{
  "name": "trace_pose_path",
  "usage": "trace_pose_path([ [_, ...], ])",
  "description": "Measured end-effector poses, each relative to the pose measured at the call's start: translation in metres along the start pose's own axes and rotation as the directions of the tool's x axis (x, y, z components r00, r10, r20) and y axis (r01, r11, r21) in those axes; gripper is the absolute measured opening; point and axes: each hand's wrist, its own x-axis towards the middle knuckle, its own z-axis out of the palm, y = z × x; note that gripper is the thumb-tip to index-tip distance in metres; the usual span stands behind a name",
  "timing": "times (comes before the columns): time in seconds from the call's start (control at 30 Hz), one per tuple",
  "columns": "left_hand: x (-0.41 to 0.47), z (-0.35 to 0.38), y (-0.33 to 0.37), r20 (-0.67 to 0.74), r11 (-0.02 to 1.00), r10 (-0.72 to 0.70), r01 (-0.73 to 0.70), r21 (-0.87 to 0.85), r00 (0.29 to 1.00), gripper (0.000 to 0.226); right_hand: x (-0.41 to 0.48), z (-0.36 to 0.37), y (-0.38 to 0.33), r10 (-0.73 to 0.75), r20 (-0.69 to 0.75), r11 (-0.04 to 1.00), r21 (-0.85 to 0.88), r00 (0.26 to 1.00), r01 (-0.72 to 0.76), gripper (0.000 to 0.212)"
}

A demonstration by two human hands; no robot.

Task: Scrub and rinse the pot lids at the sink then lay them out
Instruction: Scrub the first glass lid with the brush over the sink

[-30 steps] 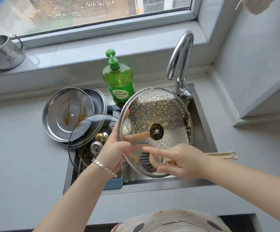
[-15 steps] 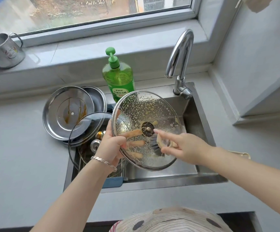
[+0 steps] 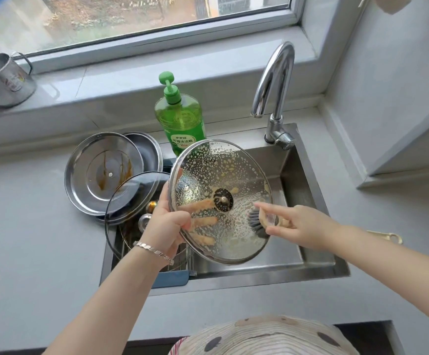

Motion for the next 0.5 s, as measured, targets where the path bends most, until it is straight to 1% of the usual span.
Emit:
trace_pose_path([
  [0.03, 0.0, 0.001, 0.0, -0.004, 1.0, -0.003, 0.003, 0.005, 1.0, 0.097, 0.0, 0.0, 0.001, 0.035, -0.004, 0.999, 0.007, 0.999, -0.035, 0.053],
  [0.07, 0.0, 0.002, -0.001, -0.007, 1.0, -0.006, 0.006, 0.004, 1.0, 0.098, 0.001, 0.002, -0.004, 0.017, 0.014, 1.0, 0.022, 1.0, -0.017, 0.053],
  [0.1, 0.0, 0.002, -0.002, -0.008, 1.0, -0.007, 0.007, -0.001, 1.0, 0.099, -0.001, 0.008, -0.013, -0.03, 0.058, 0.999, 0.032, 0.998, 0.028, 0.054],
  [0.13, 0.0, 0.002, -0.002, -0.004, 1.0, -0.008, 0.008, -0.007, 1.0, 0.1, -0.003, 0.012, -0.019, -0.077, 0.105, 0.997, 0.029, 0.991, 0.074, 0.054],
  [0.17, 0.0, 0.001, -0.002, 0.003, 1.0, -0.011, 0.011, -0.011, 1.0, 0.101, -0.005, 0.011, -0.018, -0.085, 0.119, 0.996, -0.001, 0.989, 0.086, 0.055],
  [0.2, -0.001, 0.0, -0.001, 0.011, 1.0, -0.017, 0.017, -0.011, 1.0, 0.102, -0.004, 0.004, -0.011, -0.044, 0.102, 0.998, -0.046, 0.994, 0.049, 0.055],
  [0.23, -0.002, 0.0, 0.0, 0.019, 1.0, -0.026, 0.026, -0.01, 0.999, 0.102, -0.001, -0.006, -0.001, 0.024, 0.059, 0.997, -0.075, 0.998, -0.019, 0.055],
  [0.3, -0.003, 0.003, -0.002, 0.045, 0.998, -0.052, 0.053, -0.023, 0.998, 0.104, 0.011, -0.025, 0.01, 0.132, -0.061, 0.985, -0.102, 0.989, -0.138, 0.057],
  [0.37, -0.005, 0.008, -0.005, 0.078, 0.996, -0.074, 0.078, -0.05, 0.994, 0.101, 0.024, -0.035, 0.005, 0.174, -0.176, 0.973, -0.124, 0.969, -0.197, 0.059],
  [0.43, -0.004, 0.011, -0.007, 0.101, 0.993, -0.077, 0.086, -0.081, 0.992, 0.097, 0.03, -0.032, -0.003, 0.205, -0.282, 0.967, -0.087, 0.937, -0.238, 0.06],
  [0.47, -0.003, 0.011, -0.007, 0.099, 0.992, -0.07, 0.08, -0.101, 0.993, 0.094, 0.029, -0.027, -0.005, 0.207, -0.281, 0.969, -0.077, 0.937, -0.236, 0.059],
  [0.5, -0.002, 0.009, -0.007, 0.086, 0.991, -0.056, 0.066, -0.118, 0.995, 0.091, 0.024, -0.022, -0.008, 0.195, -0.23, 0.973, -0.079, 0.953, -0.218, 0.058],
])
